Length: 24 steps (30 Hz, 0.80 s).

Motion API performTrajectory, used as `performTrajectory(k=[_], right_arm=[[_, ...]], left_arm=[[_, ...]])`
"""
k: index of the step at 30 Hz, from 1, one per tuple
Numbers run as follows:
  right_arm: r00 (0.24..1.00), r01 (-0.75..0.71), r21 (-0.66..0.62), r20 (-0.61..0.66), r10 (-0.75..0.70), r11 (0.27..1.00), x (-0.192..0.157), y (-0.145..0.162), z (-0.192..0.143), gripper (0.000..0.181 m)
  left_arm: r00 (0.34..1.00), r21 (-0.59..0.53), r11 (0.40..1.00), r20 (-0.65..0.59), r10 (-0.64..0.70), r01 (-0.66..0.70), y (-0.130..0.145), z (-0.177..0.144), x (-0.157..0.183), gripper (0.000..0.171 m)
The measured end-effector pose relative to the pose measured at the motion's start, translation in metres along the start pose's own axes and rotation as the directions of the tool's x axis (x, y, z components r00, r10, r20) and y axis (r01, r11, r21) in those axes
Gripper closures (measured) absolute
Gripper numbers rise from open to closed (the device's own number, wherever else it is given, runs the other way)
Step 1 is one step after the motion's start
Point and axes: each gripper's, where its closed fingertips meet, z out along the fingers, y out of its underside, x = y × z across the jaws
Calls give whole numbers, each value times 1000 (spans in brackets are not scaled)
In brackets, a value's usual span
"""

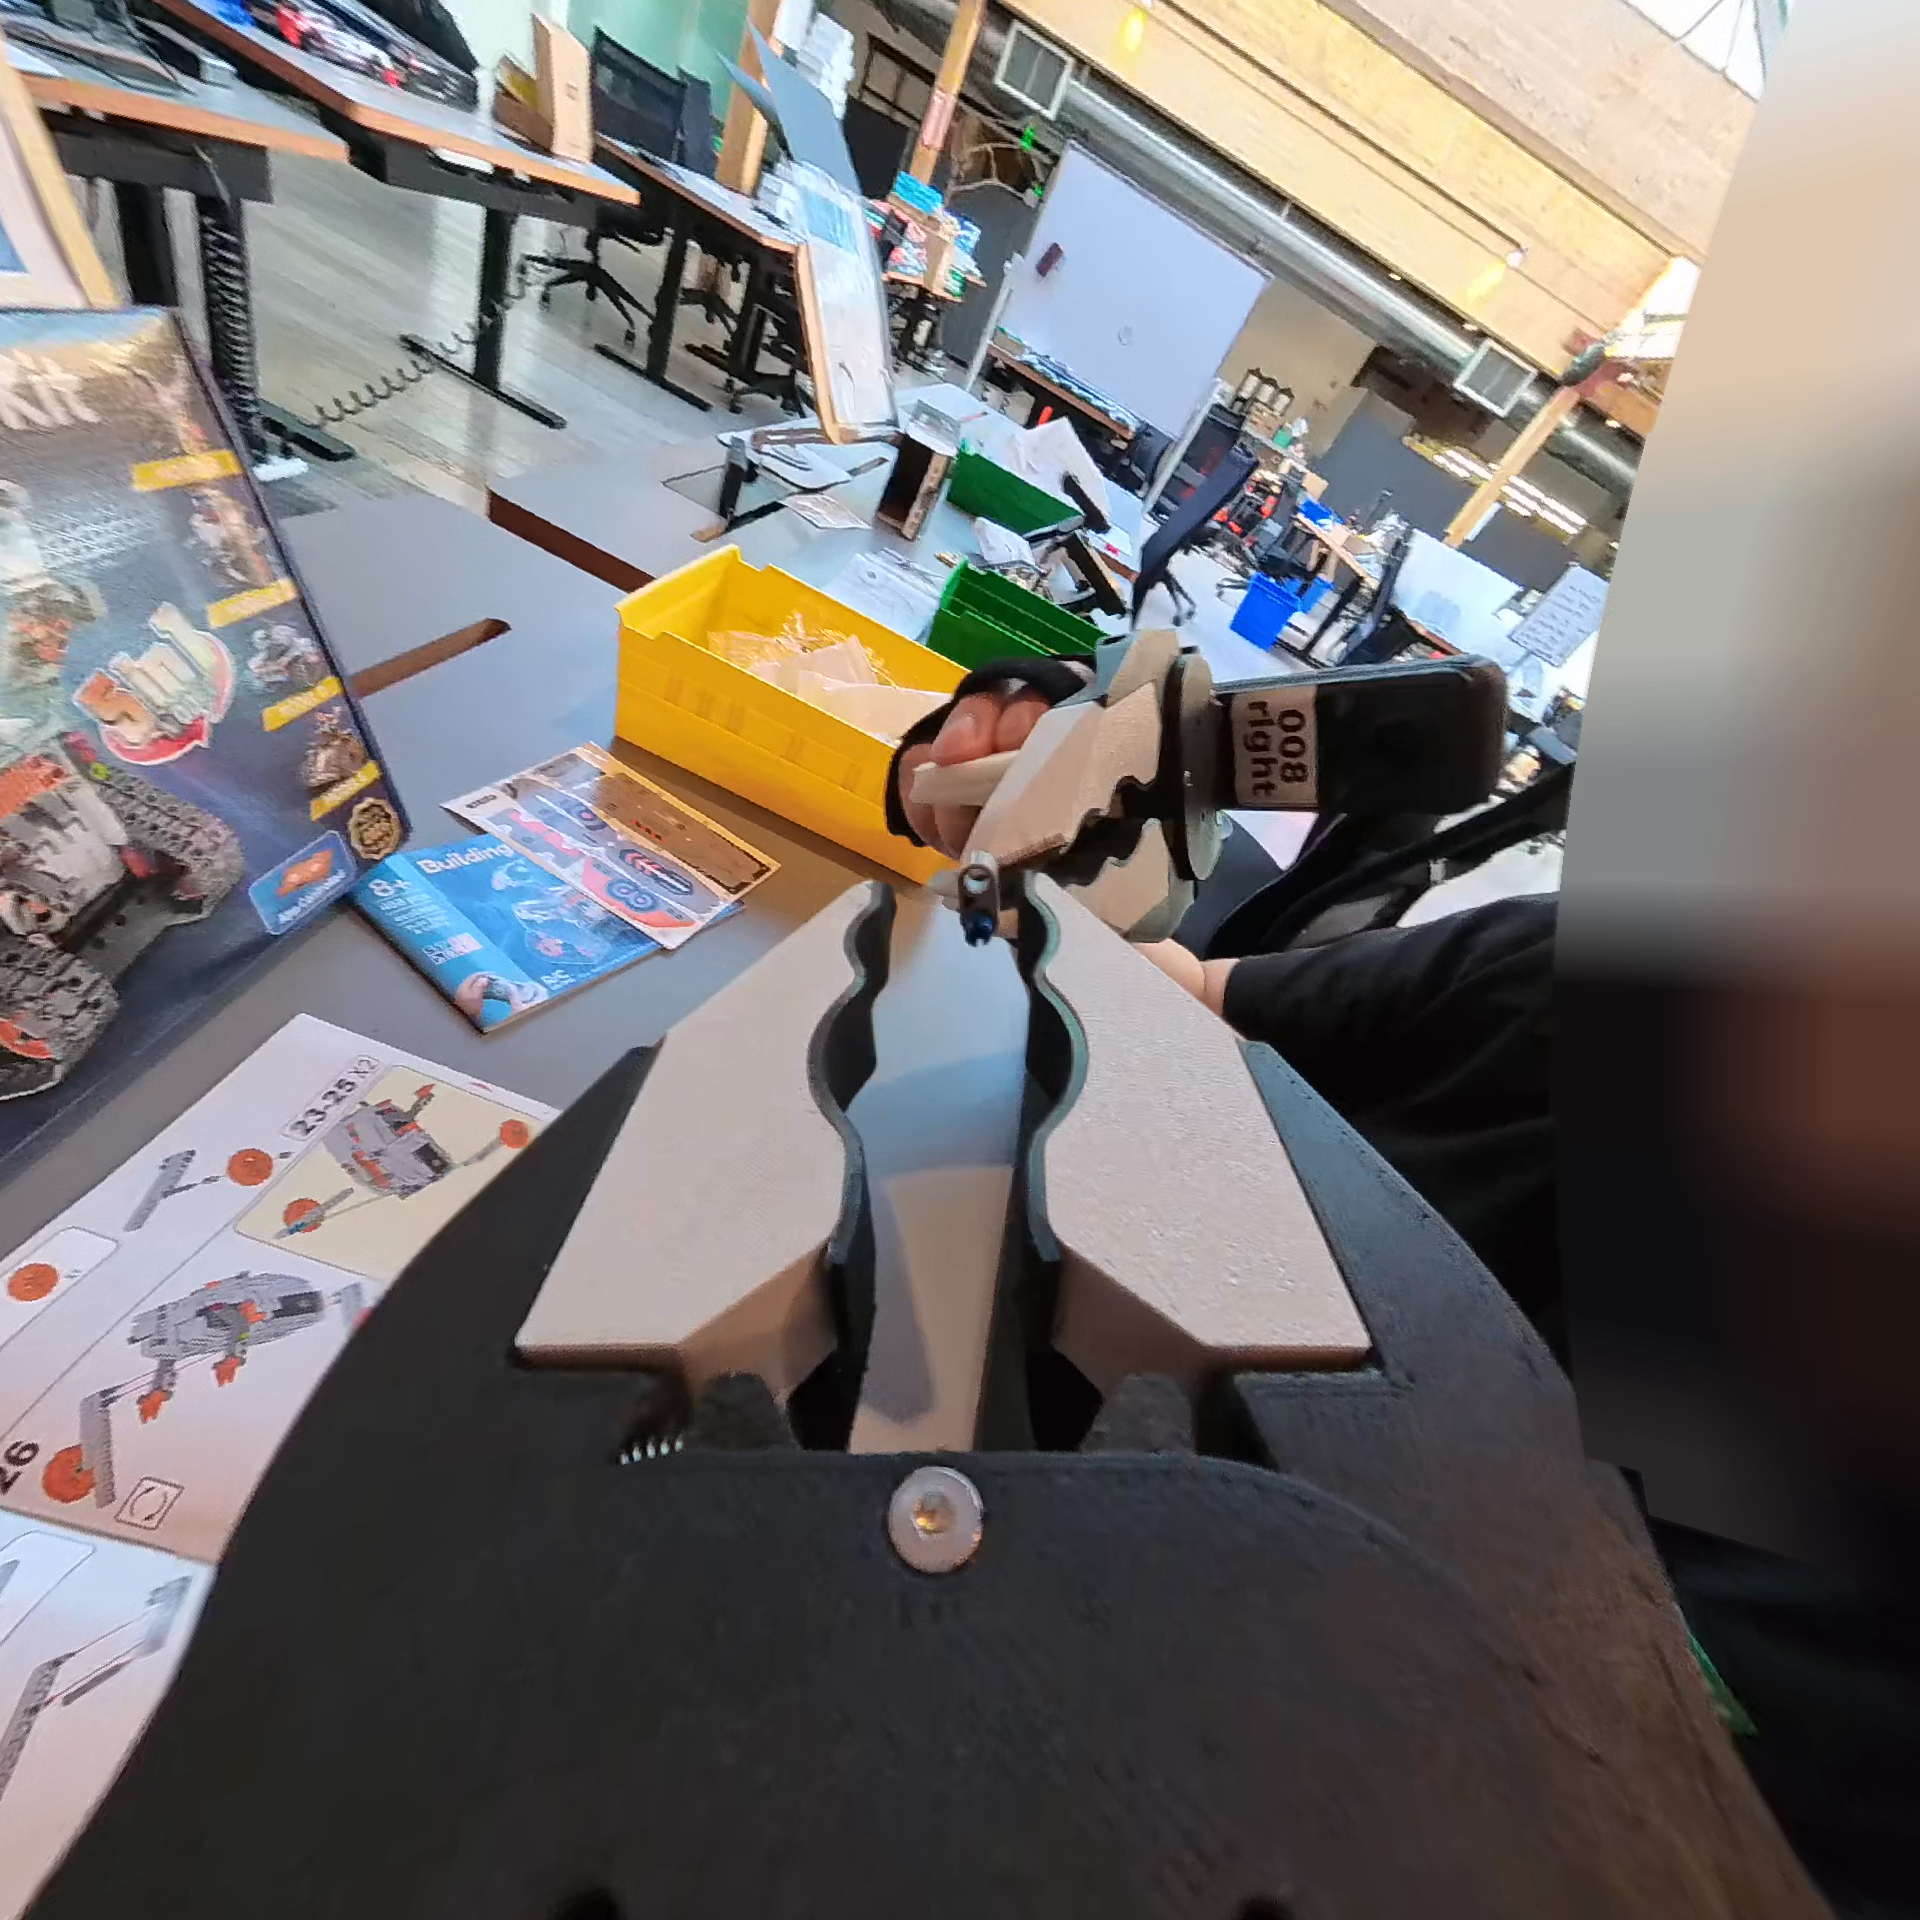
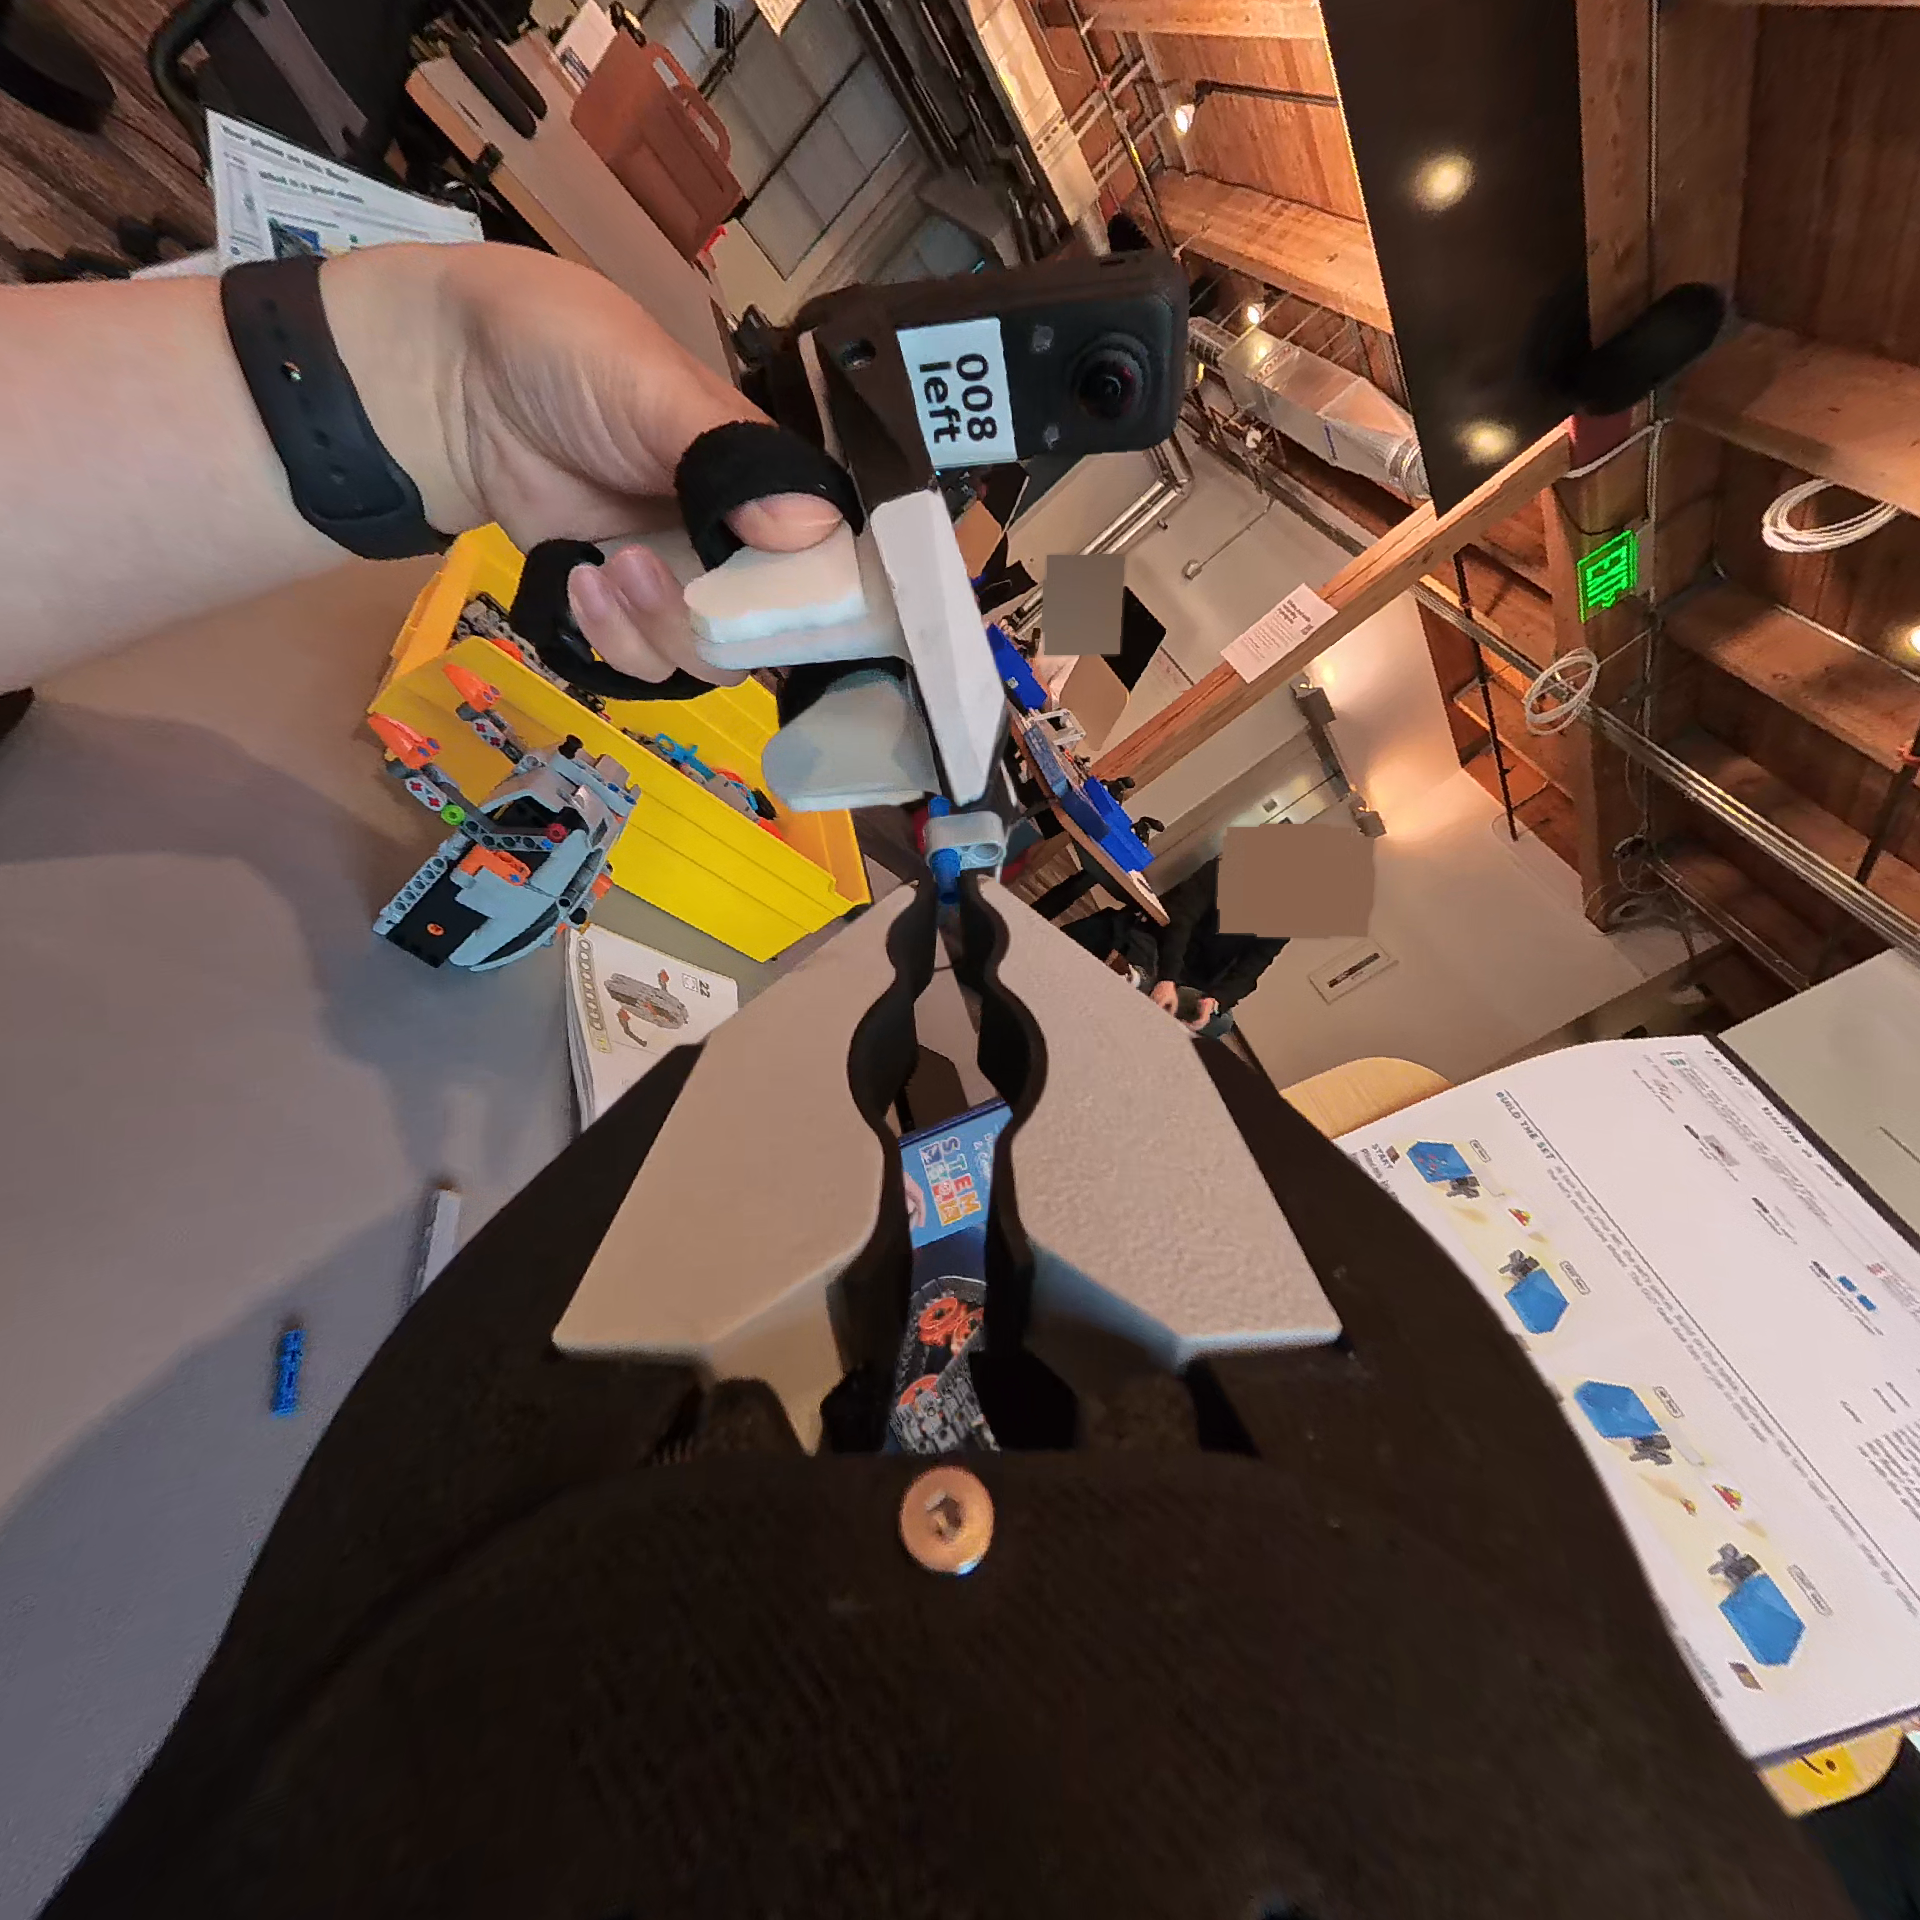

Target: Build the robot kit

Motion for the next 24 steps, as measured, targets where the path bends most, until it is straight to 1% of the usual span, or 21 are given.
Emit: performTrajectory(k=[3, 6, 7, 8, 17, 20, 21, 22, 23, 24], right_arm=[[1000, 10, -5, 3, -10, 1000, -1, 1, 1, 178], [1000, 26, -9, 2, -26, 1000, -2, 3, 1, 178], [1000, 31, -15, 0, -31, 999, -2, 4, 2, 178], [999, 38, -18, 1, -38, 999, -2, 4, 2, 178], [997, 77, -4, -16, -77, 997, -2, 4, 3, 178], [999, 43, 12, -15, -43, 999, -1, 2, 3, 177], [1000, 4, 6, 6, -4, 1000, -1, 3, 2, 171], [996, -60, -25, 61, 61, 998, -6, 9, 2, 161], [972, -145, -108, 172, 162, 984, -19, 21, 2, 160], [906, -226, -234, 305, 293, 945, -41, 36, -2, 160]], left_arm=[[999, 8, 1000, -41, -16, 17, -1, 0, 4, 157], [999, -4, 1000, -22, -26, 26, 1, 2, -1, 157], [999, -7, 1000, -27, -28, 28, 2, 3, -1, 159], [999, -11, 1000, -39, -27, 27, 2, 3, 0, 165], [1000, -20, 1000, -19, 1, -2, 3, 2, 1, 166], [1000, -22, 1000, -13, 17, -18, 2, 0, 2, 166], [1000, -14, 1000, 3, 21, -20, 0, -2, 0, 166], [999, -2, 1000, 35, 23, -23, -2, -6, -4, 166], [997, 6, 1000, 79, 26, -26, -3, -12, -10, 166], [992, 12, 999, 124, 29, -31, -5, -18, -15, 166]])
